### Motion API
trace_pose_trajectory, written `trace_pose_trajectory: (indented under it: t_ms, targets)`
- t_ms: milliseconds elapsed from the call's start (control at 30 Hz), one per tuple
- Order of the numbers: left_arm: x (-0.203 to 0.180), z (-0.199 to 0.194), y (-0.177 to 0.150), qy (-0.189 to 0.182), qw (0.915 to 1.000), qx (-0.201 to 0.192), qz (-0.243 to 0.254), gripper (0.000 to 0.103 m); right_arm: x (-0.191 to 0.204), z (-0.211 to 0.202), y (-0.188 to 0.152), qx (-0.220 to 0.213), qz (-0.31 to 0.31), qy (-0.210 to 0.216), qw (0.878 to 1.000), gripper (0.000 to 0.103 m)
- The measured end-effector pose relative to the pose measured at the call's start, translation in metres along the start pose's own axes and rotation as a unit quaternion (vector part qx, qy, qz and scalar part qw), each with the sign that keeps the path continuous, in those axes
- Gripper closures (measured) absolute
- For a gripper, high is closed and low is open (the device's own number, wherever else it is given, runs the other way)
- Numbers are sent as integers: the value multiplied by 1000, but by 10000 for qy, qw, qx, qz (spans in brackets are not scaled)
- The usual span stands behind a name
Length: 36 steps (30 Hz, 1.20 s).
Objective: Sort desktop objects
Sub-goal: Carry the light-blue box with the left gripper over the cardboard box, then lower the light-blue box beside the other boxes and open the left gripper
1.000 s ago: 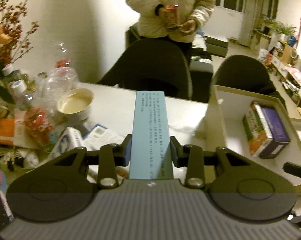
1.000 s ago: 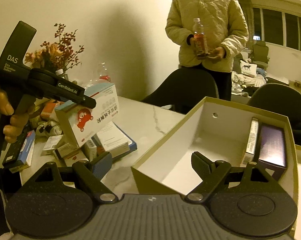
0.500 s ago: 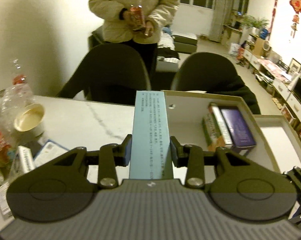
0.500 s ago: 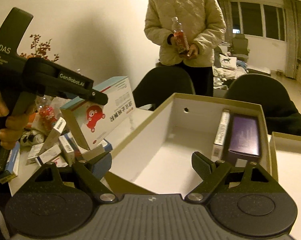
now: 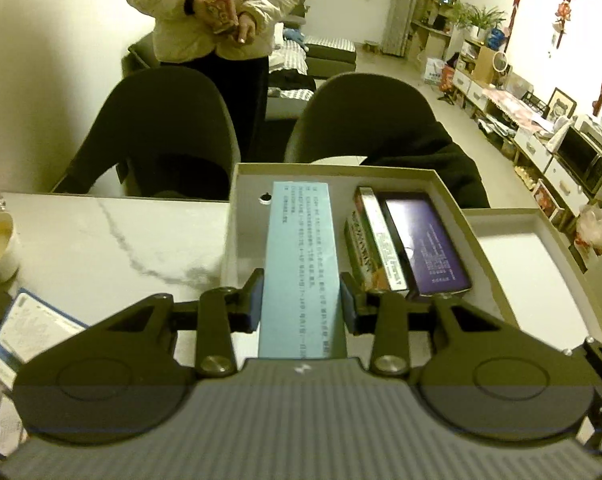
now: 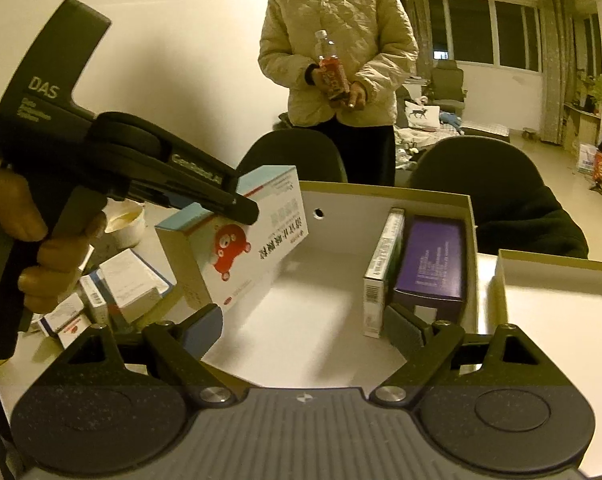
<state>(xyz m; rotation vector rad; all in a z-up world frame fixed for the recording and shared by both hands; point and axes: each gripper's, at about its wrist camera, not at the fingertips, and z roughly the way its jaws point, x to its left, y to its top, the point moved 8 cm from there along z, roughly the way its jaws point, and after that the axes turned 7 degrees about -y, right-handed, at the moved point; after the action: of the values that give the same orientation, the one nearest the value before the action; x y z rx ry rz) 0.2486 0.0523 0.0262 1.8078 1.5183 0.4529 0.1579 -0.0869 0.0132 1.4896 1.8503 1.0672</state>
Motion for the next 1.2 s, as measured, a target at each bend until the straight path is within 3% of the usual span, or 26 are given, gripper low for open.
trace_pose_trajectory:
  t_ms: [467,867,1200]
  targets:
    - [-9,42,1,-97,9988,410,-238,67,-4,12,11,139,-185,-157,9996,13]
    - [-5,61,1,-284,9965,610,-500,67,10,40,21,417,-758,-332,9957,13]
    - [-9,74,-2,-498,9941,921,-268,67,14,60,14,840,-1219,-478,9878,13]
